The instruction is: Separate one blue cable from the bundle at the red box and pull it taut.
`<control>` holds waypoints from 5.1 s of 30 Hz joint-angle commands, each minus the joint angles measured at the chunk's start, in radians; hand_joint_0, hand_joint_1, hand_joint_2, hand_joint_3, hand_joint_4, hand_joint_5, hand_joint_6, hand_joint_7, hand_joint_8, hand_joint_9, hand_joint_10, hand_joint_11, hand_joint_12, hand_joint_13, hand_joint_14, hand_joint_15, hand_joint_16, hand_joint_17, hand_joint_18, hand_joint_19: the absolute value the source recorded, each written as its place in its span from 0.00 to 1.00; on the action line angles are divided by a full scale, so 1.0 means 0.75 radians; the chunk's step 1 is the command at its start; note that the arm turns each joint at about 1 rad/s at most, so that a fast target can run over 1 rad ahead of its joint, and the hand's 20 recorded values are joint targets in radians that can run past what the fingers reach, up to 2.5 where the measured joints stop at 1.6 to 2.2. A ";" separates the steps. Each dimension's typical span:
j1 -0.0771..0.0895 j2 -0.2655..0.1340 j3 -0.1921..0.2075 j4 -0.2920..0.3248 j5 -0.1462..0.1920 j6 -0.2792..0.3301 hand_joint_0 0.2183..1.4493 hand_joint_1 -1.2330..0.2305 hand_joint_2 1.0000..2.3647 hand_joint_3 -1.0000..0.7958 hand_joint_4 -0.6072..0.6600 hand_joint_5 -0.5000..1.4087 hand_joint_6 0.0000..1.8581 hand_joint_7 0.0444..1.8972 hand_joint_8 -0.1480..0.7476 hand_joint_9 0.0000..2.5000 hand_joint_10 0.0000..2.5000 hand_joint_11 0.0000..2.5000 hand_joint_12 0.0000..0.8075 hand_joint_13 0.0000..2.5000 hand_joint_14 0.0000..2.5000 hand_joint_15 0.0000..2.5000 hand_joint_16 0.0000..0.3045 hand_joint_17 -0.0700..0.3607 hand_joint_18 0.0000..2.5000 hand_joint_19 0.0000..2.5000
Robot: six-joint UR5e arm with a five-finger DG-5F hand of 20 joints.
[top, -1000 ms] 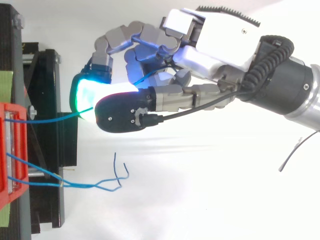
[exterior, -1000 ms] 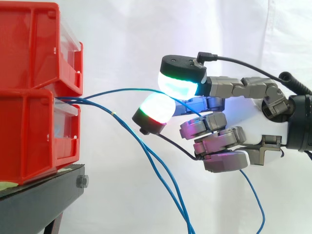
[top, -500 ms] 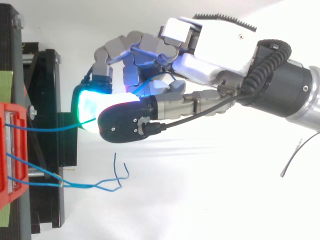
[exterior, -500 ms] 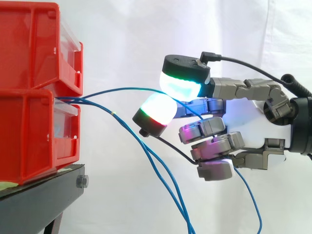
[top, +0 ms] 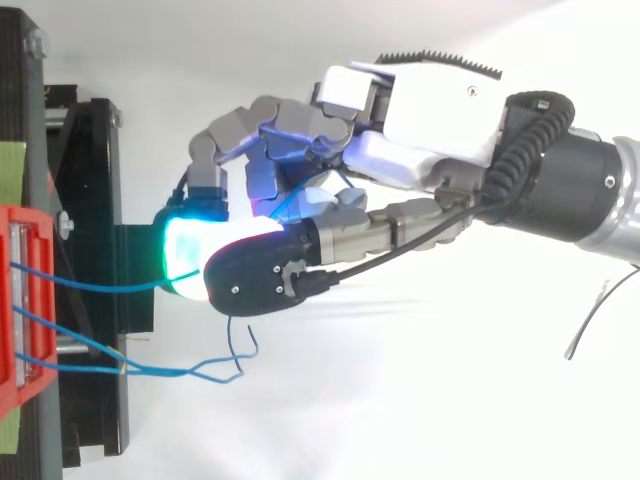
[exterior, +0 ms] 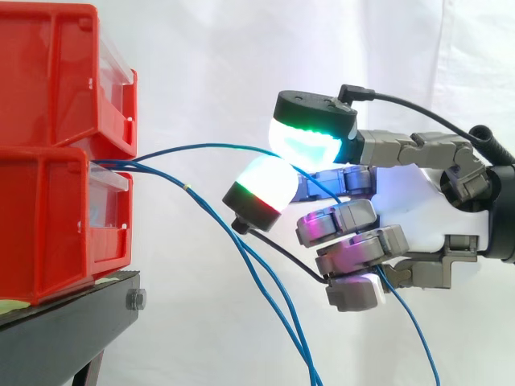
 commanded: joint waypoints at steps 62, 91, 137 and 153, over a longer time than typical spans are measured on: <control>-0.013 0.121 0.000 -0.394 -0.161 0.072 0.33 0.23 0.01 0.63 0.52 0.18 0.46 0.59 0.59 0.25 1.00 1.00 0.84 0.62 1.00 0.74 0.86 0.62 0.79 0.32; -0.013 0.121 0.000 -0.394 -0.161 0.072 0.33 0.23 0.00 0.62 0.54 0.18 0.46 0.60 0.59 0.24 1.00 1.00 0.82 0.61 1.00 0.76 0.84 0.61 0.79 0.31; -0.013 0.121 -0.002 -0.394 -0.161 0.072 0.33 0.23 0.00 0.62 0.52 0.18 0.46 0.59 0.57 0.23 1.00 1.00 0.79 0.60 1.00 0.74 0.27 0.59 0.76 0.29; -0.013 0.121 -0.002 -0.394 -0.161 0.072 0.33 0.23 0.00 0.63 0.52 0.18 0.46 0.59 0.57 0.23 1.00 1.00 0.78 0.60 1.00 0.74 0.27 0.59 0.76 0.30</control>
